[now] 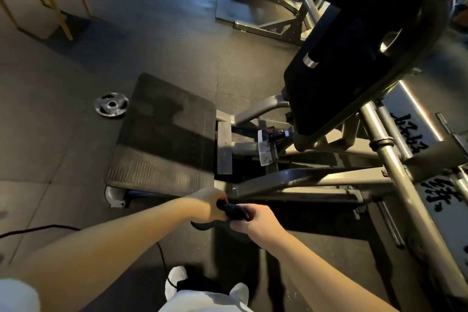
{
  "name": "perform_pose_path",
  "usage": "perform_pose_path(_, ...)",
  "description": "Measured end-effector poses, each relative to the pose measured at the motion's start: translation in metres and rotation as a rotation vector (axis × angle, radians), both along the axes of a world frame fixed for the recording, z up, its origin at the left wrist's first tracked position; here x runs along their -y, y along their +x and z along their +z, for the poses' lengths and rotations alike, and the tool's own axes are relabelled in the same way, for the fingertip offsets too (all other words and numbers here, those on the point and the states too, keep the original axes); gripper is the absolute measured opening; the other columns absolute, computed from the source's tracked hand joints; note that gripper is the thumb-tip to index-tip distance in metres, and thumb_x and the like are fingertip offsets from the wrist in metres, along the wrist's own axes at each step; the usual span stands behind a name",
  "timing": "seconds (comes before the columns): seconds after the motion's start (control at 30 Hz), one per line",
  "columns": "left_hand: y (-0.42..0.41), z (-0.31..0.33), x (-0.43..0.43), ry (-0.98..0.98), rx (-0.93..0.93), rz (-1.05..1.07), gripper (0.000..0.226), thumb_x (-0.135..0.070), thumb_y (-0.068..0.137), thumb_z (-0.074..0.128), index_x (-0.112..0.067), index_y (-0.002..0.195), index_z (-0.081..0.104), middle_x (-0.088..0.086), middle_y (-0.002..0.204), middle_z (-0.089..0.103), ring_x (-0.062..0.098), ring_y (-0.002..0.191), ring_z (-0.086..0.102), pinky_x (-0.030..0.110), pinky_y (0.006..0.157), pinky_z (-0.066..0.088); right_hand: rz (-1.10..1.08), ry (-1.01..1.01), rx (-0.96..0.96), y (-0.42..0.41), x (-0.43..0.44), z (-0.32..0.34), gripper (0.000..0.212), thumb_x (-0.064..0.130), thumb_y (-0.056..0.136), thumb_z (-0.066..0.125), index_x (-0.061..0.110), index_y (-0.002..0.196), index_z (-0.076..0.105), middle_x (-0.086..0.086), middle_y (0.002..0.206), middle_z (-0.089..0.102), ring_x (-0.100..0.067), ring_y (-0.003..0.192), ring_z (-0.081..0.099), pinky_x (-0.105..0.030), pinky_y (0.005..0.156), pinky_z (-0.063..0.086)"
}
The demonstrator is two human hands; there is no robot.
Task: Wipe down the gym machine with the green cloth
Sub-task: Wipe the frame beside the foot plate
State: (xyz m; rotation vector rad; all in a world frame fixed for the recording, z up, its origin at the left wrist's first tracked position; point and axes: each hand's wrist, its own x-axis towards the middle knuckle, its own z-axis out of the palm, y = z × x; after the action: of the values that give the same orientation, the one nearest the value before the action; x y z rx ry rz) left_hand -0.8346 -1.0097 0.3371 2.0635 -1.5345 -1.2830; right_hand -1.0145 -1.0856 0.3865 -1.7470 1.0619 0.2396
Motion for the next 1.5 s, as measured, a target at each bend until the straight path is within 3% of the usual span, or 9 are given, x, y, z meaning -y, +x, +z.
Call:
perform_pose_path(0.17,0.023,-0.020,-0.013,0.024,-0.016,0.114,0.019,-0.029,0.094,0.064,-0.032,0.112,0.060,-0.001,0.114,0.060,0.017,0.104,0.061,0.040,0.095,0.055,-0.018,0.022,-0.034,0.020,-0.005,0.001,0.009,0.025,0.095,0.069,0.027,0.103,0.073,0.005,0.093,0.073,-0.006,0.085,0.070,-0.016,0.071,0.053)
perform_pose_path(0.27,0.023,-0.035,-0.020,0.025,-0.210,0.420,0.046,-0.022,0.095,0.066,-0.027,0.138,0.051,0.000,0.132,0.057,0.018,0.120,0.058,0.038,0.104,0.051,-0.115,0.099,-0.008,0.031,-0.007,0.008,0.011,0.023,0.097,0.066,0.019,0.106,0.072,0.002,0.093,0.072,-0.004,0.078,0.070,-0.009,0.058,0.047)
perform_pose_path(0.37,0.020,-0.046,-0.026,0.100,-0.422,0.683,0.069,-0.034,0.093,0.072,-0.020,0.151,0.037,0.006,0.141,0.055,0.024,0.128,0.056,0.040,0.106,0.049,-0.204,0.218,0.017,0.038,-0.011,0.015,0.017,0.022,0.100,0.062,0.017,0.116,0.068,0.000,0.105,0.072,-0.005,0.086,0.070,-0.015,0.062,0.050)
perform_pose_path(0.53,0.010,-0.059,-0.026,0.293,-0.561,0.787,0.053,-0.058,0.101,0.047,-0.014,0.129,0.056,0.007,0.106,0.067,0.020,0.088,0.063,0.037,0.087,0.053,-0.261,0.213,0.073,0.043,-0.012,0.019,0.019,0.027,0.102,0.058,0.020,0.118,0.067,0.000,0.113,0.069,-0.011,0.103,0.064,-0.023,0.076,0.046)
perform_pose_path(0.8,-0.003,-0.045,-0.024,0.131,-0.964,0.953,0.035,-0.039,0.102,0.056,-0.013,0.124,0.063,0.015,0.098,0.073,0.034,0.107,0.068,0.047,0.103,0.051,-0.417,0.133,0.083,0.039,-0.005,0.001,0.014,0.027,0.102,0.058,0.024,0.111,0.068,-0.003,0.108,0.072,-0.020,0.104,0.067,-0.044,0.095,0.055)
perform_pose_path(0.93,-0.007,-0.035,-0.022,0.236,-0.981,0.835,0.039,-0.043,0.100,0.058,-0.013,0.124,0.064,0.014,0.107,0.073,0.029,0.101,0.069,0.034,0.079,0.054,-0.468,0.097,0.083,0.030,-0.004,-0.009,0.016,0.023,0.103,0.056,0.026,0.111,0.069,-0.002,0.108,0.071,-0.022,0.107,0.064,-0.044,0.095,0.054)
perform_pose_path(1.2,-0.024,-0.045,-0.003,0.396,-0.790,0.768,0.036,-0.033,0.097,0.067,-0.019,0.130,0.061,0.013,0.123,0.067,0.028,0.112,0.067,0.028,0.076,0.058,-0.404,-0.008,0.098,0.007,0.016,-0.018,0.061,0.015,0.104,0.055,0.020,0.159,0.031,-0.001,0.160,0.039,-0.023,0.149,0.034,-0.037,0.119,0.029)
perform_pose_path(1.3,-0.033,-0.048,0.010,0.305,-0.727,0.793,0.051,-0.019,0.098,0.067,-0.019,0.146,0.050,0.009,0.129,0.061,0.020,0.108,0.064,0.025,0.070,0.057,-0.375,-0.001,0.112,-0.004,0.032,-0.026,0.046,0.010,0.103,0.054,0.018,0.149,0.051,-0.001,0.150,0.052,-0.020,0.142,0.045,-0.027,0.110,0.035)
perform_pose_path(1.5,-0.054,-0.043,0.039,0.119,-0.533,0.871,0.039,-0.011,0.095,0.068,-0.022,0.130,0.057,-0.003,0.112,0.060,0.010,0.097,0.062,0.020,0.073,0.054,-0.242,0.045,0.063,-0.034,0.065,-0.042,0.030,0.014,0.096,0.067,0.018,0.125,0.070,-0.002,0.120,0.069,-0.011,0.102,0.064,-0.031,0.087,0.059)
